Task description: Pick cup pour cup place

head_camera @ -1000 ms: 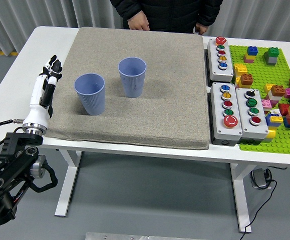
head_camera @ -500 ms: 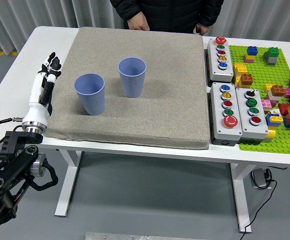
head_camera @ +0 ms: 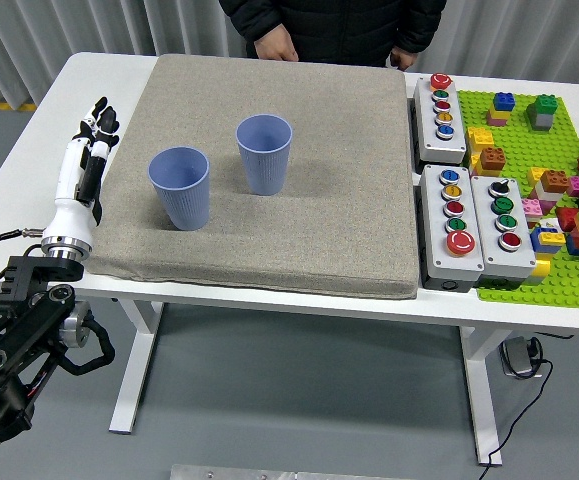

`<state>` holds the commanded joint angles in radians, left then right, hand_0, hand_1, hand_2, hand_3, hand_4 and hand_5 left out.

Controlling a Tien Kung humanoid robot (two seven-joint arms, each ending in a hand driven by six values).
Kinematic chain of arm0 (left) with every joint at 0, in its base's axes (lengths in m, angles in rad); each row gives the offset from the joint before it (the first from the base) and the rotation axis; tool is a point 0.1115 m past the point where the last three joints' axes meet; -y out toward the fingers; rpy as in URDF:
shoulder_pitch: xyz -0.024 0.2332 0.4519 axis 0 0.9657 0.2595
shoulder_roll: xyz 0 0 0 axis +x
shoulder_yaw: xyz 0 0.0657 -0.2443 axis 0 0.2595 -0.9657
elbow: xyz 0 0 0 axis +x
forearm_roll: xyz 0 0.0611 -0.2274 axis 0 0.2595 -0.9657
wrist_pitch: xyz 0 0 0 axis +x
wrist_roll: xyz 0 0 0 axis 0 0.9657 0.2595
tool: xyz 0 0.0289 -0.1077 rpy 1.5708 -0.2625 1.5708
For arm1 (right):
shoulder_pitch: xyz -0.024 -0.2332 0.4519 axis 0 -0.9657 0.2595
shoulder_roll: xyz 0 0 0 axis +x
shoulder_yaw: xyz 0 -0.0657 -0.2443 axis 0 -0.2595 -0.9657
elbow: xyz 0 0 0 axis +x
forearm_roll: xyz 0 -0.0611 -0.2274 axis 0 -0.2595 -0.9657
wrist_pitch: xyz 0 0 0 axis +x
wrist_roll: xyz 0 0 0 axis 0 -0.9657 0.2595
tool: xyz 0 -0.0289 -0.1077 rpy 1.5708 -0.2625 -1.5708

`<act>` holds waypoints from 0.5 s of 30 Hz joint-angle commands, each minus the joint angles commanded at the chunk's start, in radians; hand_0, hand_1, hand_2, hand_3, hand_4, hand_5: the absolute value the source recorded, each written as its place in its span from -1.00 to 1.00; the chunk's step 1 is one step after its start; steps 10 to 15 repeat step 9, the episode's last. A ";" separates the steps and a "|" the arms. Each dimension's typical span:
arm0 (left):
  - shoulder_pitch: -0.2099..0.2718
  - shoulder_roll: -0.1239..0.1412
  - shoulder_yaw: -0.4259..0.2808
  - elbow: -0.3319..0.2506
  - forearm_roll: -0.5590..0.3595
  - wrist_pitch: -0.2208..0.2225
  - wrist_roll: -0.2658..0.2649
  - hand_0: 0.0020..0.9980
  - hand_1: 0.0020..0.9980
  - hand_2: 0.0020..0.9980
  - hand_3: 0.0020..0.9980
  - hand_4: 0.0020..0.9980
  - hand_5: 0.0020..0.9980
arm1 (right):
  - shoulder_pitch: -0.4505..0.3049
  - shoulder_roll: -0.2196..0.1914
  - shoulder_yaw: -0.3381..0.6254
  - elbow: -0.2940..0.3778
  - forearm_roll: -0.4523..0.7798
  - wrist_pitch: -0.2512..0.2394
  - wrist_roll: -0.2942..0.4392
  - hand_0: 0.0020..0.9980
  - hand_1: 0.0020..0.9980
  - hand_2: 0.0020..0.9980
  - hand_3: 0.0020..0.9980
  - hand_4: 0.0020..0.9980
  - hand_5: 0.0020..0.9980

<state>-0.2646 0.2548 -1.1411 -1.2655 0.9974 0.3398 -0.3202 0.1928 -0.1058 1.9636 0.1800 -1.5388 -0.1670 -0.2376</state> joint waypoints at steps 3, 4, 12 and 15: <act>0.000 0.002 -0.001 -0.001 0.000 0.000 0.001 0.85 0.91 1.00 1.00 0.87 1.00 | 0.000 0.000 -0.001 0.000 0.001 0.000 0.000 0.39 0.23 0.19 0.18 -1.00 -0.45; 0.000 0.003 -0.001 -0.001 0.000 0.000 0.001 0.85 0.91 1.00 1.00 0.87 1.00 | 0.000 0.000 -0.001 0.000 0.002 0.000 0.000 0.39 0.23 0.19 0.18 -1.00 -0.45; -0.001 0.004 -0.003 -0.005 0.001 0.000 0.002 0.85 0.91 1.00 1.00 0.88 1.00 | -0.001 0.000 -0.004 0.000 0.006 0.000 0.001 0.39 0.23 0.19 0.18 -1.00 -0.45; -0.001 0.004 -0.003 -0.005 0.001 0.000 0.002 0.85 0.91 1.00 1.00 0.88 1.00 | -0.001 0.000 -0.004 0.000 0.006 0.000 0.001 0.39 0.23 0.19 0.18 -1.00 -0.45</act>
